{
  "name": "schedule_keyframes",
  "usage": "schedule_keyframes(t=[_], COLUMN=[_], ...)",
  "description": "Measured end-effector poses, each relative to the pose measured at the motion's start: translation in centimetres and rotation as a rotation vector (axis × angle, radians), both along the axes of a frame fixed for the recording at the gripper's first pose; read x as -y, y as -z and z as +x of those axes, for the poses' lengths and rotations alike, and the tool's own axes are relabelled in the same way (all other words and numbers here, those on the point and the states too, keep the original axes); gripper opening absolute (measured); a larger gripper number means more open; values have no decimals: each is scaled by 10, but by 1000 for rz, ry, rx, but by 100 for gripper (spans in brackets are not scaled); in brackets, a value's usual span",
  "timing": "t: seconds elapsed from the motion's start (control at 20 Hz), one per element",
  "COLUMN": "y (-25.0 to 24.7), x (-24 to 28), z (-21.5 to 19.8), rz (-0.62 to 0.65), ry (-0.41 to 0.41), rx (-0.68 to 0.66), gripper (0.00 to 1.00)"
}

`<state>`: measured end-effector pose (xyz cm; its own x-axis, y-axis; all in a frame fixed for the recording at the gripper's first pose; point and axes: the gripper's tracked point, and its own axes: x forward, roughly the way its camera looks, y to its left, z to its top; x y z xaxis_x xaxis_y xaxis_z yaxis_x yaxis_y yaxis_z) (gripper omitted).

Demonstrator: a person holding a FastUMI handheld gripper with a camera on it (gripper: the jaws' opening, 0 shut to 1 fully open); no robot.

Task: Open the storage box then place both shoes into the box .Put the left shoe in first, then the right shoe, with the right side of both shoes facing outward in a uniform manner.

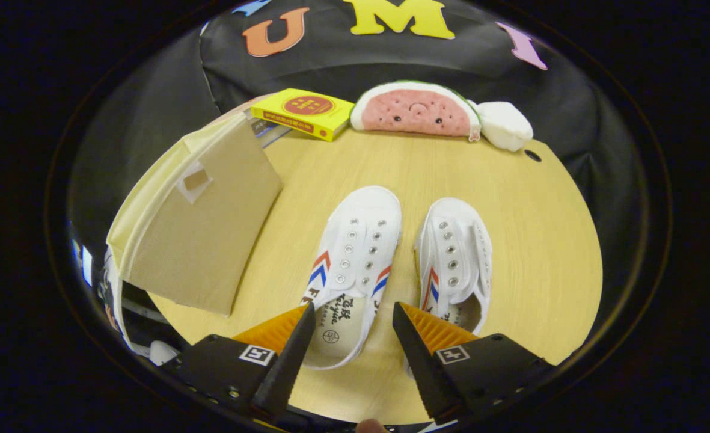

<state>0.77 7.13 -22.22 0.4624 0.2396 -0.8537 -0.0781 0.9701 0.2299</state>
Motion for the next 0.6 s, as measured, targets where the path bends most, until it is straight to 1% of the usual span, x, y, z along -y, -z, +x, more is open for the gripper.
schedule_keyframes(t=[0.1, 0.2, 0.3, 0.4, 0.5, 0.55, 0.6], y=[5, 10, 17, 23, 25, 19, 21], x=[-1, -2, -3, 3, 1, 5, 5], z=[4, 10, 11, 14, 17, 20, 17], rz=[22, 25, 14, -22, -19, -13, -2], ry=[11, 18, 3, 3, -13, -8, -5], rx=[-48, -76, -106, -121, -132, -138, -136], gripper=[76, 65, 55, 39, 22, 22, 11])
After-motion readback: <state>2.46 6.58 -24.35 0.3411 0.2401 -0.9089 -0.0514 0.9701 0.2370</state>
